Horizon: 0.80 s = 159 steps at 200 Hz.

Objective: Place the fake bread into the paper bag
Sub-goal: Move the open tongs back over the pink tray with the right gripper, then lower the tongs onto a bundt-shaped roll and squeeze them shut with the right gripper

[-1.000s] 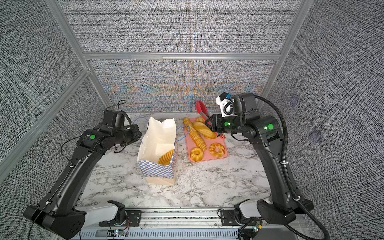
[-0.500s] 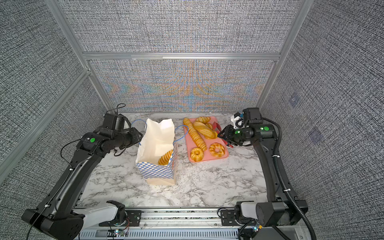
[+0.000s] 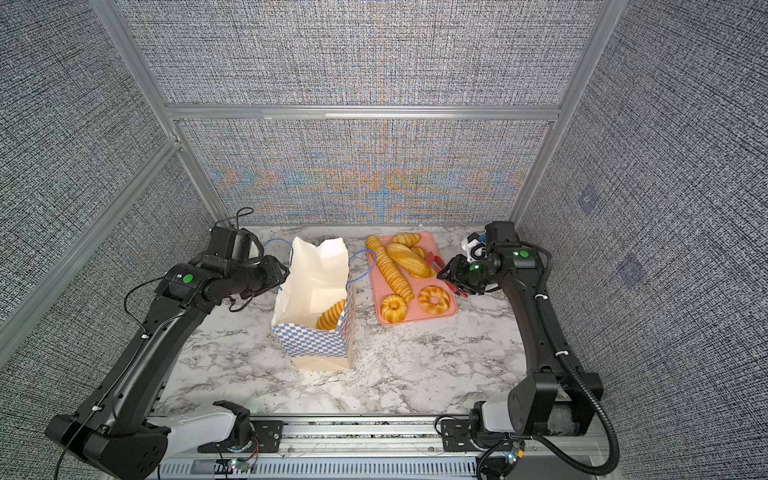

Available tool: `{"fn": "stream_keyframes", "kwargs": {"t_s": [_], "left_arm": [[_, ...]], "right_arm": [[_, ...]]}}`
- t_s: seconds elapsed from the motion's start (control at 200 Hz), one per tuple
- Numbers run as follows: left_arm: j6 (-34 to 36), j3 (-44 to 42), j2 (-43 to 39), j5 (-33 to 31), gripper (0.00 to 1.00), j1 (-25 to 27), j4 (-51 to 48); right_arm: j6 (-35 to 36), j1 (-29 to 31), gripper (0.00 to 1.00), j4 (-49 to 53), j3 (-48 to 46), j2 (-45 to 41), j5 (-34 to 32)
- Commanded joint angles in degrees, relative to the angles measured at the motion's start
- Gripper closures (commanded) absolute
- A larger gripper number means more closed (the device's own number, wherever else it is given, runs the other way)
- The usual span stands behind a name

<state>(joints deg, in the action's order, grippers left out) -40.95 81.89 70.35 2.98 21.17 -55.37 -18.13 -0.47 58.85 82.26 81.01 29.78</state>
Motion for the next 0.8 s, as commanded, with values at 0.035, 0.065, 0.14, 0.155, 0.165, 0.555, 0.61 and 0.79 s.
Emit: {"fn": "stream_keyframes", "kwargs": {"t_s": [0.035,0.065,0.14,0.155,0.165,0.555,0.61,0.79], "left_arm": [[1.2,0.3,0.7,0.2,0.53,-0.1,1.2],[1.4,0.3,0.9,0.2,0.52,-0.1,1.3],[1.9,0.4,1.3,0.2,0.52,-0.1,1.5],[1.9,0.4,1.4,0.3,0.52,-0.1,1.5],[2.0,0.5,1.4,0.3,0.52,-0.1,1.5],[4.1,1.1,3.2,1.6,0.51,-1.3,2.9],[4.4,1.1,3.2,1.7,0.51,-1.4,2.9],[4.8,0.8,2.9,1.7,0.51,-1.7,2.7]], "right_arm": [[8.9,1.4,0.57,4.1,2.9,2.4,-6.2],[10.1,2.1,0.56,4.6,3.6,3.0,-8.0],[12.9,4.0,0.56,5.8,5.7,4.6,-11.6],[13.5,4.6,0.56,5.9,6.1,5.1,-12.3],[13.9,5.0,0.57,6.0,6.4,5.4,-12.8],[17.5,19.1,0.56,12.6,14.6,13.4,-18.7],[16.3,20.2,0.56,13.2,14.0,13.5,-19.1],[11.2,20.9,0.56,15.9,10.4,11.3,-17.2]]}}
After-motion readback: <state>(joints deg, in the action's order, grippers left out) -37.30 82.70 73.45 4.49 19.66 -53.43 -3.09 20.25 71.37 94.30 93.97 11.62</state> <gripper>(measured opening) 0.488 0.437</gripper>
